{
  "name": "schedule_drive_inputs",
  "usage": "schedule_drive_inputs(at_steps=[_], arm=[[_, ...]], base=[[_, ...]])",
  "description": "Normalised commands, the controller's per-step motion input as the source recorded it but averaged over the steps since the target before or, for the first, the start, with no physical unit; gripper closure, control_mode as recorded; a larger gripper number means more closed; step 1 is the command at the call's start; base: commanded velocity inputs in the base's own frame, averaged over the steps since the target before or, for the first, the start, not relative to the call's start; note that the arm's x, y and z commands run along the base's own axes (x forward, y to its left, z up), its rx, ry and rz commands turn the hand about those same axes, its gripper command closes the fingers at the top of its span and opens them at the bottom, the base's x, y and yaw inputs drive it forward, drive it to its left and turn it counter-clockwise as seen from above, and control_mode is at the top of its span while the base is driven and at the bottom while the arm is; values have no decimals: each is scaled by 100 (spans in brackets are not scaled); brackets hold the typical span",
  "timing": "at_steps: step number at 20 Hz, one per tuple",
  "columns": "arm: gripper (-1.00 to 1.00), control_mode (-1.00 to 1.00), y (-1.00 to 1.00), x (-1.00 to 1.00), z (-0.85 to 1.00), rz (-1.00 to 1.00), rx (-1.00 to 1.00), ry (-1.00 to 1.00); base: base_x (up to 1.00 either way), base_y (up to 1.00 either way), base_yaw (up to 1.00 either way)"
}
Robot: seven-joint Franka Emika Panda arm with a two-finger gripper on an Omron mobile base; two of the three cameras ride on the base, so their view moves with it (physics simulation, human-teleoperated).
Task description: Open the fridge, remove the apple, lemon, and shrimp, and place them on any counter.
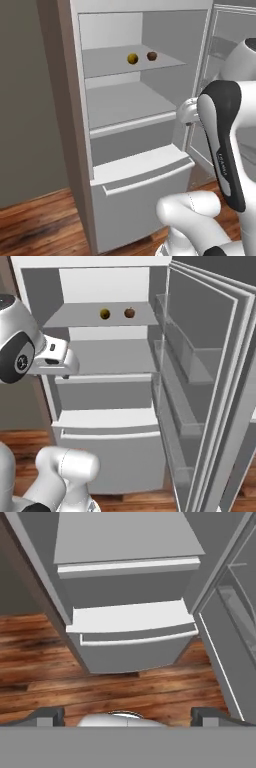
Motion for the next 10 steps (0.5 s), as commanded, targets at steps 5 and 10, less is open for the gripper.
schedule_drive_inputs(at_steps=[5,10], arm=[[-100,100,0,0,0,0,0,0],[-100,100,0,0,0,0,0,0]], base=[[66,-26,10],[67,-11,9]])
